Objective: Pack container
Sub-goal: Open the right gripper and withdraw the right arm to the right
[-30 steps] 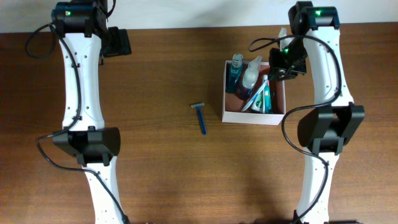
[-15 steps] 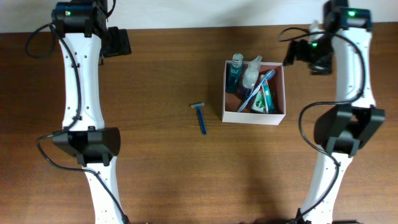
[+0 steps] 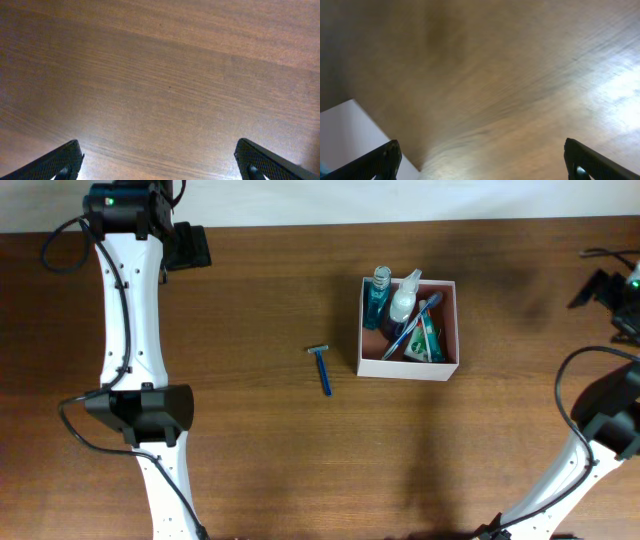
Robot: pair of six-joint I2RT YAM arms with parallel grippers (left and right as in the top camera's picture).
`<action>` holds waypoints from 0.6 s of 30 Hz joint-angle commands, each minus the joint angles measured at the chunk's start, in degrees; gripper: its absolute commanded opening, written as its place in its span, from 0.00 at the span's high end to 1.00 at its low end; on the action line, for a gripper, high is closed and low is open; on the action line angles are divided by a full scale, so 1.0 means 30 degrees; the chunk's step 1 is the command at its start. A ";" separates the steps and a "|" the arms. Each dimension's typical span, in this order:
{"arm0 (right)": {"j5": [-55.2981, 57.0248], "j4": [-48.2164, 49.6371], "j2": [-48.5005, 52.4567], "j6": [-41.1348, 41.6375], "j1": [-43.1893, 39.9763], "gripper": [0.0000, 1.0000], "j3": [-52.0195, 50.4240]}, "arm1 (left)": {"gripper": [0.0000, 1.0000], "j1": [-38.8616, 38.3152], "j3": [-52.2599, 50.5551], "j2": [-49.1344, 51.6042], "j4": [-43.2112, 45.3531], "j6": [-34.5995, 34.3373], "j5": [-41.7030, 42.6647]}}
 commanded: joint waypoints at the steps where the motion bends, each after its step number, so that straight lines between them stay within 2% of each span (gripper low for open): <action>1: 0.1107 0.0284 -0.0663 0.0073 -0.0291 0.01 -0.1195 | 0.01 0.0051 -0.0044 -0.0291 0.0109 -0.0182 -0.0204; 12: 0.1129 0.0342 -0.0663 0.0073 -0.0539 0.01 -0.2229 | 0.01 0.0044 -0.0044 -0.0291 0.0816 -0.0189 0.0160; 15: 0.1129 0.0350 -0.0663 0.0080 -0.0539 0.01 -0.2229 | 0.01 0.0044 -0.0044 -0.0291 0.0780 -0.0189 0.1749; 18: 0.1064 0.0342 -0.0663 0.0073 -0.0539 0.01 -0.2229 | 0.01 0.0036 -0.0044 -0.0291 0.0459 -0.0189 0.4575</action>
